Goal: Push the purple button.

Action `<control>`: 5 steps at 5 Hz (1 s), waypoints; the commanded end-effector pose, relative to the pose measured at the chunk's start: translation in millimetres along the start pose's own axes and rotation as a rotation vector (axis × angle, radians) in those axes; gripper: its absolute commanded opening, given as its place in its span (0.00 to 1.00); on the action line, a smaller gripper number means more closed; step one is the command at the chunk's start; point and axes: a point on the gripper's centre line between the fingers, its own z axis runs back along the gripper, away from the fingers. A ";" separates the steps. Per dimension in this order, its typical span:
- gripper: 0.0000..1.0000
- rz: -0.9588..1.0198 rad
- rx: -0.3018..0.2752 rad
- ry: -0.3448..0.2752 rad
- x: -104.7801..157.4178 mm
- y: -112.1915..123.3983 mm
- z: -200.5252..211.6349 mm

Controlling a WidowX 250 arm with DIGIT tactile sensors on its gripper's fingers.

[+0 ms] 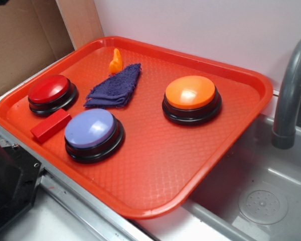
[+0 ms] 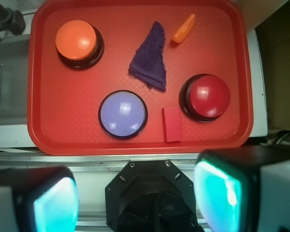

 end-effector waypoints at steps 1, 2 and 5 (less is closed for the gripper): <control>1.00 0.000 0.000 0.000 0.0 0.0 0.0; 1.00 -0.031 0.031 0.036 5.6 -4.2 -42.8; 1.00 -0.201 0.046 0.094 35.8 -23.0 -129.8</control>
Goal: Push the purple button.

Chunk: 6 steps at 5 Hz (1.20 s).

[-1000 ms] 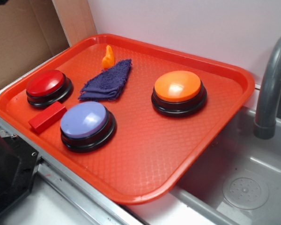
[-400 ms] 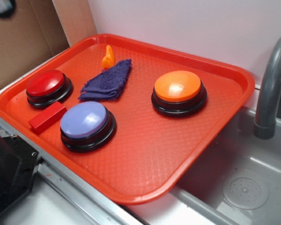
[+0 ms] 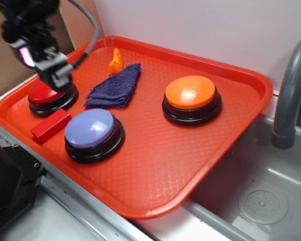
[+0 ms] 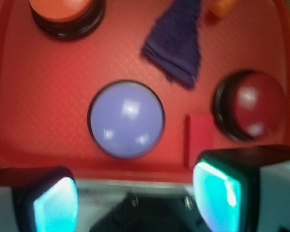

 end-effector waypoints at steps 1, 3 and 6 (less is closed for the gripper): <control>1.00 -0.091 -0.020 -0.014 13.8 8.4 -16.3; 1.00 -0.176 0.037 -0.011 25.1 -12.0 -58.1; 1.00 -0.170 -0.006 -0.033 15.7 -3.7 -76.4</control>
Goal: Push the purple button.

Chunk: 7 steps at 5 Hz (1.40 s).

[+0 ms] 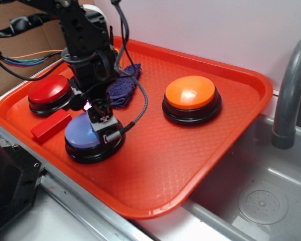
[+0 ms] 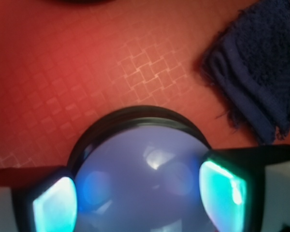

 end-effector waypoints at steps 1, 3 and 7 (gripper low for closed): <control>1.00 0.007 -0.021 -0.014 -13.0 8.6 2.4; 1.00 0.028 0.033 -0.030 -13.7 8.5 45.6; 1.00 0.108 0.023 -0.064 -22.7 23.3 65.1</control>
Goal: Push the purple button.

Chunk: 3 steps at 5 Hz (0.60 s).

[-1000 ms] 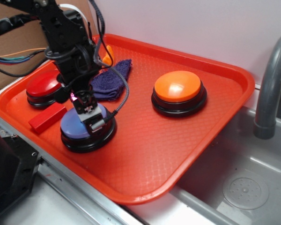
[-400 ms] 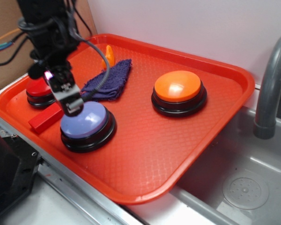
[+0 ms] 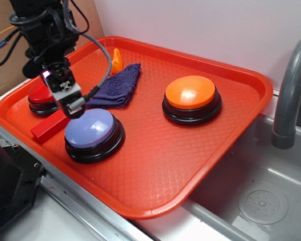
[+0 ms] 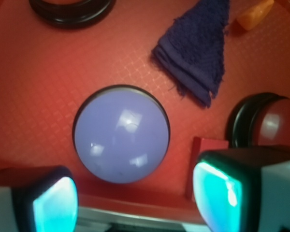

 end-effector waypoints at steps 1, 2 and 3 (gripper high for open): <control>1.00 -0.001 0.024 -0.045 11.9 9.5 16.3; 1.00 0.004 -0.001 -0.048 16.5 11.3 22.2; 1.00 0.023 -0.029 -0.050 17.3 12.3 26.6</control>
